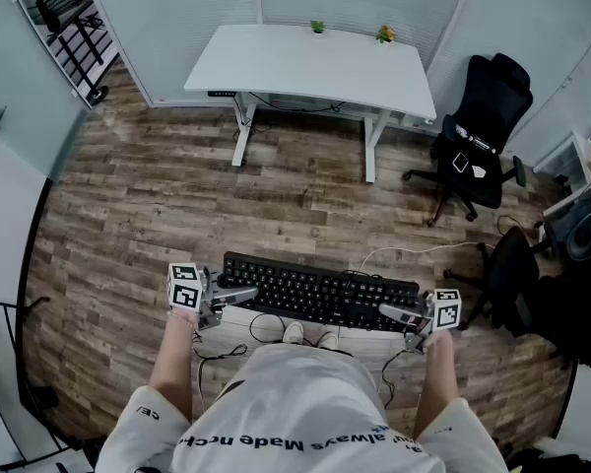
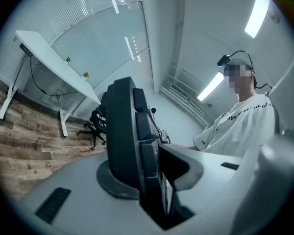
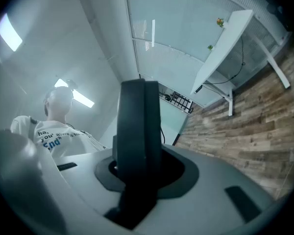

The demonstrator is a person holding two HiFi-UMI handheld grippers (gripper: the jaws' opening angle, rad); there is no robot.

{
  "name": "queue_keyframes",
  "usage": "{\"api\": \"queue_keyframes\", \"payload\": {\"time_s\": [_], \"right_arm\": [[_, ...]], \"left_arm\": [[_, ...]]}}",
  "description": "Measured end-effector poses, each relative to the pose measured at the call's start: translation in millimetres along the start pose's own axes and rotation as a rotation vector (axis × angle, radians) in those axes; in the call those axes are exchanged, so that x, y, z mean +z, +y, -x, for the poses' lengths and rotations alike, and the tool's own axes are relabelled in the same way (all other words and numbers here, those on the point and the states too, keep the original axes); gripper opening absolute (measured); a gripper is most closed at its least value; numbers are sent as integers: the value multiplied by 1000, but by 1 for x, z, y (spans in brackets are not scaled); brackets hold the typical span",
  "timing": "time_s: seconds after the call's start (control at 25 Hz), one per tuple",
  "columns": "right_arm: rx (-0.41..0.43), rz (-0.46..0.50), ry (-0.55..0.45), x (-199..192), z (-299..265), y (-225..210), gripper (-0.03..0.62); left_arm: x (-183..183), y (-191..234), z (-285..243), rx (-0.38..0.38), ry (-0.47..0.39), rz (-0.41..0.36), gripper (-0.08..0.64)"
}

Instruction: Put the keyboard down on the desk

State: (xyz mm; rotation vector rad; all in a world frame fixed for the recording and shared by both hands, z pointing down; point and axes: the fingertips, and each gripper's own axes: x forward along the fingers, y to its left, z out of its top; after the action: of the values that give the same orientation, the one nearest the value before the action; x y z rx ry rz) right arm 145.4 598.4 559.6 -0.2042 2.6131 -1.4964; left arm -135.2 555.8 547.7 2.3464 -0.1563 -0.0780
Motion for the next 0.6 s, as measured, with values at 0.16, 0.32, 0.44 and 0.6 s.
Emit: {"api": "queue_keyframes", "payload": {"time_s": [0.16,0.32,0.44,0.6], "right_arm": [[-3,8,5,0,-7,-3,112],[8,-14,-6,-1,-11,-3,115],[13,-18,-14,2,-16,-3,114],[8,-20,-20,7,-17,-12,115]], "left_arm": [[1,3,7,-3,-4,4,141],[1,6,12,-3,1,11,140],[6,10,13,-7,7,12,140],[11,18,13,-10,14,18,140]]}}
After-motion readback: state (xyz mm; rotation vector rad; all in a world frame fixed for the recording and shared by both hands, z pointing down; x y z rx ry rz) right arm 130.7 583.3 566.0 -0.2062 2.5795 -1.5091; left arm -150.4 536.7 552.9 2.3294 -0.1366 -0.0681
